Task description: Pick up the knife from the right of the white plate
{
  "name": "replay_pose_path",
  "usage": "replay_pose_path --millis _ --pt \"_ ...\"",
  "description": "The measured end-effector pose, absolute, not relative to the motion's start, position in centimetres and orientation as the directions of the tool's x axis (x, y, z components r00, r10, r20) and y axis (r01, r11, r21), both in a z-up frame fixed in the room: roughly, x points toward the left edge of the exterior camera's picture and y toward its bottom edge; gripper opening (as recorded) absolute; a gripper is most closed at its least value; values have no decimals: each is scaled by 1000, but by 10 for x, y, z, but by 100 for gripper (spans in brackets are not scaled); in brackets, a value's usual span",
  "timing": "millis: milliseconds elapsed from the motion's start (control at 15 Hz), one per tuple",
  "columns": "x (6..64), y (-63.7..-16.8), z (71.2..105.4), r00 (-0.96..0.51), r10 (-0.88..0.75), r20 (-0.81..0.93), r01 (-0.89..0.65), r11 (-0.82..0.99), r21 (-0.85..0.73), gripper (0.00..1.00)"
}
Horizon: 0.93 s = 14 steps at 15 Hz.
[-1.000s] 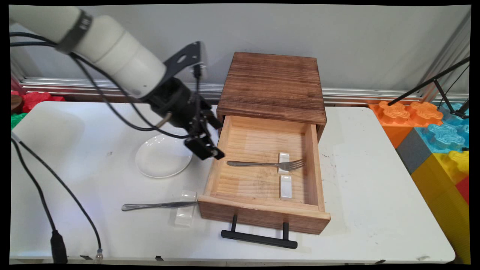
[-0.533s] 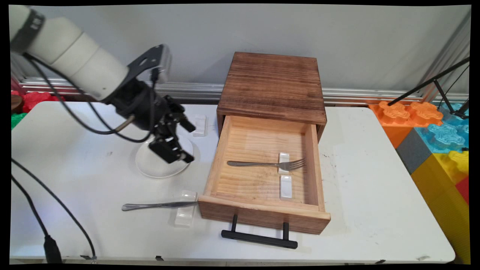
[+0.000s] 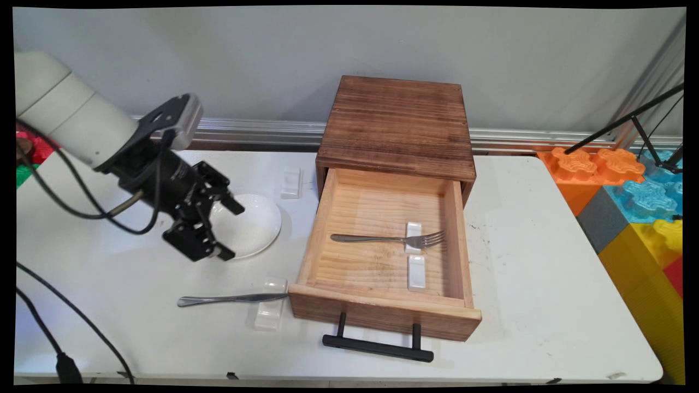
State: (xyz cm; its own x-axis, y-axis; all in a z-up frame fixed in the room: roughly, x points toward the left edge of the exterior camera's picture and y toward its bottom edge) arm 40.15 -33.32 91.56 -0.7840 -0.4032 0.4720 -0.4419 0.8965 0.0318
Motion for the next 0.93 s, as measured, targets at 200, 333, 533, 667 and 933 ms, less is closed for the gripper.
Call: replay_pose_path --millis 200,333,533,667,933 --pt "416 -324 900 -799 -409 440 -440 897 36 100" --pt "421 -320 890 -806 -414 424 -439 898 41 100" --pt "426 -315 873 -814 -420 401 -440 897 46 100" --pt "427 -313 862 -817 -425 391 -442 896 49 100" --pt "425 -311 844 -821 -437 368 -448 892 59 100"
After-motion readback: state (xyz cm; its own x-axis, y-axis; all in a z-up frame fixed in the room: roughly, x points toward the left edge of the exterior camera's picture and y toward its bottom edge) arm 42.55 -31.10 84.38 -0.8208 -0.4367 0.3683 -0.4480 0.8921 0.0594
